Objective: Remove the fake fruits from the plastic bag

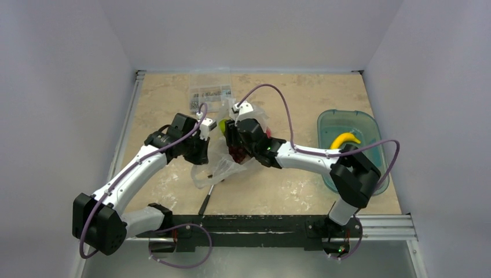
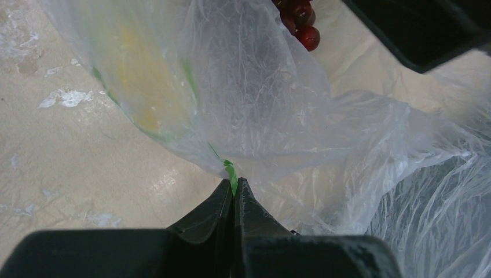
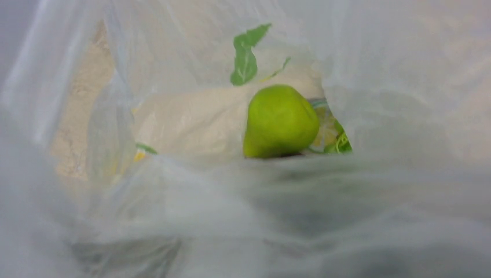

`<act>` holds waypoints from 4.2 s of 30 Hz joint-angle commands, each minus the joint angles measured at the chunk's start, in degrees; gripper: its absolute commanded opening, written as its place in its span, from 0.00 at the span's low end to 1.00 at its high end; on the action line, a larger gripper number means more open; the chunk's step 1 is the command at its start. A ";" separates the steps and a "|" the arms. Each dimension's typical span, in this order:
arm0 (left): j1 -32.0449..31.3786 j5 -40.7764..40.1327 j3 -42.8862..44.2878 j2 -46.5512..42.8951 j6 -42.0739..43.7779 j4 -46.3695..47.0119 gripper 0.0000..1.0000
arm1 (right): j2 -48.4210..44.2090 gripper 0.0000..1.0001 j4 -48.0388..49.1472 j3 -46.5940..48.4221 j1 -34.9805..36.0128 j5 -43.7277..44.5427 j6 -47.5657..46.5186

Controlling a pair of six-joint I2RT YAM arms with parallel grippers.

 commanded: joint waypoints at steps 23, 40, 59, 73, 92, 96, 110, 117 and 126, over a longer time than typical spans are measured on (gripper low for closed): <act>-0.48 7.33 -1.12 -0.93 1.62 3.07 0.00 | 14.25 0.99 -8.80 2.02 -1.33 9.94 0.87; -0.51 7.06 -0.84 -0.63 1.13 3.07 0.00 | 19.23 0.36 -6.59 3.17 -3.85 7.28 0.36; -1.13 6.05 20.48 1.33 -10.58 7.32 0.00 | 7.17 0.00 -0.55 11.49 -12.71 4.03 -8.89; -4.24 13.91 1.76 0.70 -7.54 6.60 0.00 | -0.68 0.00 5.46 6.93 -12.84 -6.98 -5.01; -4.40 4.05 9.86 -1.82 -5.83 5.45 0.00 | -18.26 0.00 -1.65 3.53 -12.81 -31.36 5.68; -4.38 2.22 9.92 -1.03 -4.16 5.04 0.00 | -21.45 0.00 -3.55 4.77 -12.80 -29.76 7.31; -4.37 -2.96 6.27 -1.10 -2.54 4.55 0.00 | -28.80 0.00 -19.47 17.13 -12.84 -15.34 -0.66; -4.36 -4.30 6.18 -1.52 -1.72 3.82 0.00 | -35.37 0.00 -25.73 18.24 -13.56 3.56 -6.81; -4.36 -4.37 6.58 -1.65 -1.87 3.44 0.00 | -38.99 0.00 -34.18 8.10 -30.20 21.74 -2.13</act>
